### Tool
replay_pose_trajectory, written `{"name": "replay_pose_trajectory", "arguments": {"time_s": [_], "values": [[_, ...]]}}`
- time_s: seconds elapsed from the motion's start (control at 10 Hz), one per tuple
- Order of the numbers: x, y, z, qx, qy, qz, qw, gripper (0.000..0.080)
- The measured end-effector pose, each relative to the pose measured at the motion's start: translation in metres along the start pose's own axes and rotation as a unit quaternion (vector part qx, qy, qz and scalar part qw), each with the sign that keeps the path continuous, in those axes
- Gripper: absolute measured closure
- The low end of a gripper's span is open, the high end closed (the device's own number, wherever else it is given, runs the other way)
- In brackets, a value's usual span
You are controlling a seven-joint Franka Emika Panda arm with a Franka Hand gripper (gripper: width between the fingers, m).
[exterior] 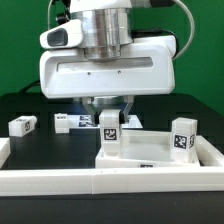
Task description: Assemble square table
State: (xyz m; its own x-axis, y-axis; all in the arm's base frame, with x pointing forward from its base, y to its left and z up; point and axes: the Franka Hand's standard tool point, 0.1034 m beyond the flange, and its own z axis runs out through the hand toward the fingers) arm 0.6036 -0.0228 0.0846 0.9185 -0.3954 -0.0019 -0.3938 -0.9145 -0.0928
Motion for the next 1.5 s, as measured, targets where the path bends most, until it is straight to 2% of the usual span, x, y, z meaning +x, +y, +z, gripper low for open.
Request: {"name": "replay_pose_trajectory", "arguments": {"time_s": [0.2,0.4,0.6,1.0,1.2,1.4,1.5], "values": [[-0.004,-0.003,0.0,0.005,0.017,0.103,0.995,0.0509],[-0.005,-0.009,0.001,0.009,0.021,0.202,0.979,0.0509],[-0.01,-0.019,0.002,0.013,0.017,0.311,0.95,0.0509],[-0.013,-0.027,0.004,0.023,0.009,0.472,0.881,0.0509],[-0.013,-0.027,0.004,0.027,0.006,0.502,0.865,0.0509],[-0.013,-0.027,0.004,0.026,0.007,0.485,0.874,0.0508],[-0.013,-0.027,0.004,0.026,0.007,0.461,0.887,0.0508]]}}
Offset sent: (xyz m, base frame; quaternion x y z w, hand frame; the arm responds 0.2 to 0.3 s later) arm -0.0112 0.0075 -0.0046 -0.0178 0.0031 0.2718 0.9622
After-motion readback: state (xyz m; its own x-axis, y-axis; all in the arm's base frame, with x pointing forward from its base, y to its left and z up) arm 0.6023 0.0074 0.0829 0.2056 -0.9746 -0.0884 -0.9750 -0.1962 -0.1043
